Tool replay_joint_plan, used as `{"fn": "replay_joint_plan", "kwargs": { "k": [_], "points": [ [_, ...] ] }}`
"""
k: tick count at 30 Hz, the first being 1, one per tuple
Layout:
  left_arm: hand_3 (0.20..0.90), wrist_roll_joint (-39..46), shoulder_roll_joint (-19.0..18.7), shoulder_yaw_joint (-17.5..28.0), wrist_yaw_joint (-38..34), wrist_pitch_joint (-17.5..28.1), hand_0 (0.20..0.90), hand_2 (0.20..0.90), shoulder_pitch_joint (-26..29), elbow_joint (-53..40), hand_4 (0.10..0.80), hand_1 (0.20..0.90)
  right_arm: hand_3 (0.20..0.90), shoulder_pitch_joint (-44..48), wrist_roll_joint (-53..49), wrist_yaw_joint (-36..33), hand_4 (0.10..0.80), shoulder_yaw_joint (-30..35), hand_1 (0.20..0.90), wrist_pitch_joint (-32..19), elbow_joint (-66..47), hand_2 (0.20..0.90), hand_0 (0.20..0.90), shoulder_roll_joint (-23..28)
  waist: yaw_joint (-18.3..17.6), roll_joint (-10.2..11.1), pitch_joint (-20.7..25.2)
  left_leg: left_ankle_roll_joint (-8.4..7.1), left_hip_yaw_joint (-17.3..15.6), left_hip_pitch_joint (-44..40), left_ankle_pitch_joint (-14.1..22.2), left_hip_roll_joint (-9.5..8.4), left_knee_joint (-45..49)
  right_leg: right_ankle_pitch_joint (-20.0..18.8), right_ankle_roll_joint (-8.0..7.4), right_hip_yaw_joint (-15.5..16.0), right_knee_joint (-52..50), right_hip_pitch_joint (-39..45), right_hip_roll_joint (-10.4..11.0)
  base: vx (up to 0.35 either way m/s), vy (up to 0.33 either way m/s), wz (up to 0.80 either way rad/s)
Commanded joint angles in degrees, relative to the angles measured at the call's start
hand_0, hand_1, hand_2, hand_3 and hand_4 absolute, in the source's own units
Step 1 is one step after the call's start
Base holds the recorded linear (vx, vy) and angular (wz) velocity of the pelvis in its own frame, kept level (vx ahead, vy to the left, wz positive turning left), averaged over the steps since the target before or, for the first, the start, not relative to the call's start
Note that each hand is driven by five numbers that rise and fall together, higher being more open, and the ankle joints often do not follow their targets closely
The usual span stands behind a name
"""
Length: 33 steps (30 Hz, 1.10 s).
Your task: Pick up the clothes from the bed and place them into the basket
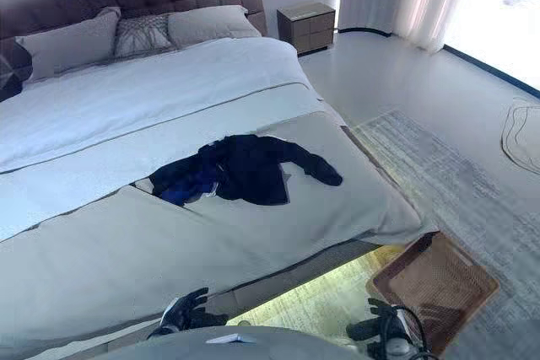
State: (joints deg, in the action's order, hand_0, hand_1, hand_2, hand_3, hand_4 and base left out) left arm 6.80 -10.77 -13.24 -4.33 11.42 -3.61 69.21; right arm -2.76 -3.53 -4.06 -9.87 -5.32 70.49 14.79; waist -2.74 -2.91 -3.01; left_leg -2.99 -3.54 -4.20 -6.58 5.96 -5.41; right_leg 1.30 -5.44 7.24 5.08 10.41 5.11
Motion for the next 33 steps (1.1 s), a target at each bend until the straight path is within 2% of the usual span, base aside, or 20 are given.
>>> {"fn": "replay_joint_plan", "kwargs": {
  "k": [1, 12, 19, 33],
  "points": [
    [0.9, -0.56, -1.98, -0.25, -0.6, 2.4, 0.9, 0.9, 6.0, 0.22, 0.8, 0.9, 0.9, 4.27, -3.84, 2.91, 0.8, 0.2, 0.9, -1.68, 1.22, 0.9, 0.9, -1.44, 1.79, 2.48, -3.35, 1.9, -1.81, -5.28, 9.2, -2.93, 0.6, 1.62, 0.6, 2.16, -4.36, -1.65, 0.81, 0.0, 0.0, 0.0],
    [0.9, 0.14, -1.15, -0.61, -0.49, 2.57, 0.9, 0.9, 5.28, -0.21, 0.8, 0.9, 0.9, 3.86, -4.5, 0.55, 0.8, 1.16, 0.9, -2.28, 1.61, 0.9, 0.9, -1.97, 1.59, 2.01, -3.33, 1.96, -1.8, -4.96, 8.96, -3.11, 0.51, 1.45, 0.58, 2.05, -4.39, -2.07, 0.76, 0.0, 0.0, 0.0],
    [0.9, 0.31, -1.04, -1.0, -0.68, 2.17, 0.9, 0.9, 5.1, 0.07, 0.8, 0.9, 0.9, 4.11, -6.96, 2.29, 0.8, 0.7, 0.9, -1.92, 1.34, 0.9, 0.9, -2.25, 1.51, 2.04, -3.41, 1.85, -1.93, -5.13, 8.92, -3.05, 0.41, 1.44, 0.68, 2.05, -4.17, -1.85, 0.66, 0.0, 0.0, 0.0],
    [0.9, -0.62, -0.88, -1.64, -1.19, 2.47, 0.9, 0.9, 5.48, 0.11, 0.8, 0.9, 0.9, 4.99, -4.86, -0.12, 0.8, -0.32, 0.9, -4.68, 1.19, 0.9, 0.9, -2.51, 1.6, 2.14, -3.37, 1.94, -2.11, -5.02, 8.66, -3.08, 0.41, 1.26, 0.85, 2.1, -4.09, -1.88, 0.49, 0.0, 0.0, 0.0]
  ]
}}
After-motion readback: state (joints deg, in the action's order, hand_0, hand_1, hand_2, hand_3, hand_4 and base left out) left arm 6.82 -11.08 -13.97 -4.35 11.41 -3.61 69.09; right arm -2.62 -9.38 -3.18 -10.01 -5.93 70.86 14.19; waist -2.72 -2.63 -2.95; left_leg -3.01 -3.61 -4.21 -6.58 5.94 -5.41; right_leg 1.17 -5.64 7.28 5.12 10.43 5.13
